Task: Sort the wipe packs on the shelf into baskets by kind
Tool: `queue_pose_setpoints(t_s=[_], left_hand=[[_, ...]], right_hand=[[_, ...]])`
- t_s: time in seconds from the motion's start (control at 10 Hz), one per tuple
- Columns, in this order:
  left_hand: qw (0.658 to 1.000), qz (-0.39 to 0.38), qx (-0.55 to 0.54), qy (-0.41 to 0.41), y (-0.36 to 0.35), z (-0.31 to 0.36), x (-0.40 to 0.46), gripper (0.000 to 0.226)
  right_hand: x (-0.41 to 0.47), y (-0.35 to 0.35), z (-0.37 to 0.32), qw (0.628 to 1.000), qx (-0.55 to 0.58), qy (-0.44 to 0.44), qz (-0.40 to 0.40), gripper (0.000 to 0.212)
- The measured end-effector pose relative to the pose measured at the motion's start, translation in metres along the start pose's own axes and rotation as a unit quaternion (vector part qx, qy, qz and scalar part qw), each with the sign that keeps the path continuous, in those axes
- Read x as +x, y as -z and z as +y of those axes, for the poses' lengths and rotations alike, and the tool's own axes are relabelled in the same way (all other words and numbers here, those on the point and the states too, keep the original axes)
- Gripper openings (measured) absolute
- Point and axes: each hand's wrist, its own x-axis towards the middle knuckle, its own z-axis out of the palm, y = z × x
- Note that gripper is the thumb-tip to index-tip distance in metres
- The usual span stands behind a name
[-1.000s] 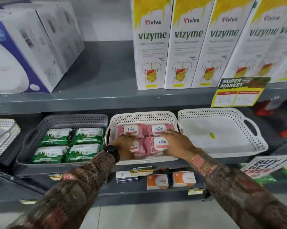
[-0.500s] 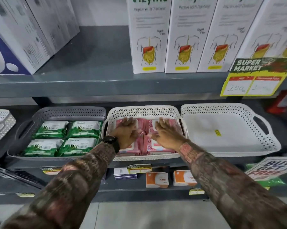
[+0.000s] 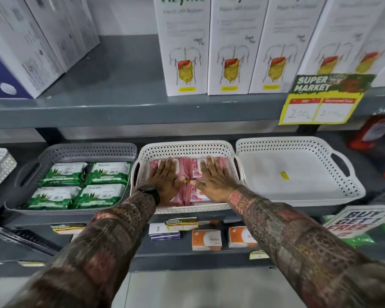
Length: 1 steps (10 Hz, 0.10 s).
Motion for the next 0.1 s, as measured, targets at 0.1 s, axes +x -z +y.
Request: queue_pose_setpoints(t_s=[0.1], left_hand=[[0.999, 0.029, -0.023, -0.016, 0.0169, 0.0107, -0.0271, 0.084]], right_hand=[[-0.0230, 0.0018, -0.0059, 0.999, -0.016, 0.004, 0.037, 0.103]])
